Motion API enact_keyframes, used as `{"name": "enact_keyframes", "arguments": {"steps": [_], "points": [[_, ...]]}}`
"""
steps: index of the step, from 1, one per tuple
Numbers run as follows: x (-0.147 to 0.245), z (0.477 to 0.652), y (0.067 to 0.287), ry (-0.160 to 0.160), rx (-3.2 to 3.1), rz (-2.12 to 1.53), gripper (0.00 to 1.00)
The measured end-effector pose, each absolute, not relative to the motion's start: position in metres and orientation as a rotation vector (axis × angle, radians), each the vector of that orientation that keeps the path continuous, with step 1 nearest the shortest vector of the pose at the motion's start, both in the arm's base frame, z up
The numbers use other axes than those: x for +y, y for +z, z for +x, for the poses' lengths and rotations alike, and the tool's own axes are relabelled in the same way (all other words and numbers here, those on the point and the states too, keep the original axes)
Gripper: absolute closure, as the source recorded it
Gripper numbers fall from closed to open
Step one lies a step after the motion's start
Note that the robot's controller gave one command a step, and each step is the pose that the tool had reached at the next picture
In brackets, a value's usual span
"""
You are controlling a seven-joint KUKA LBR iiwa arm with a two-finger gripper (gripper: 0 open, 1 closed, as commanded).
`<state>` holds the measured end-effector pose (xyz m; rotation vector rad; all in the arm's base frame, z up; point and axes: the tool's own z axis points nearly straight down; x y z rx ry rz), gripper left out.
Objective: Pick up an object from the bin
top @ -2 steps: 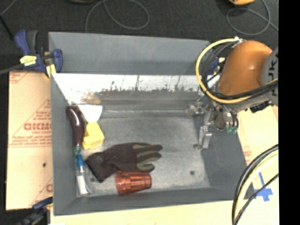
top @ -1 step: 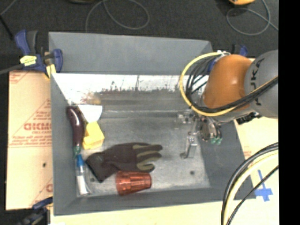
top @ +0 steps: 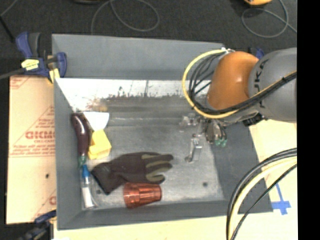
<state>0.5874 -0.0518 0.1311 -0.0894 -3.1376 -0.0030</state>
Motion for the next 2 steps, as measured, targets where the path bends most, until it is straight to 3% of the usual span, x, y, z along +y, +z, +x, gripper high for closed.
{"name": "enact_keyframes", "arguments": {"steps": [1, 2], "points": [[-0.031, 0.606, 0.107, 0.004, -3.158, -0.134, 0.0], [-0.019, 0.587, 0.095, -0.001, -3.144, -0.153, 0.0]]}}
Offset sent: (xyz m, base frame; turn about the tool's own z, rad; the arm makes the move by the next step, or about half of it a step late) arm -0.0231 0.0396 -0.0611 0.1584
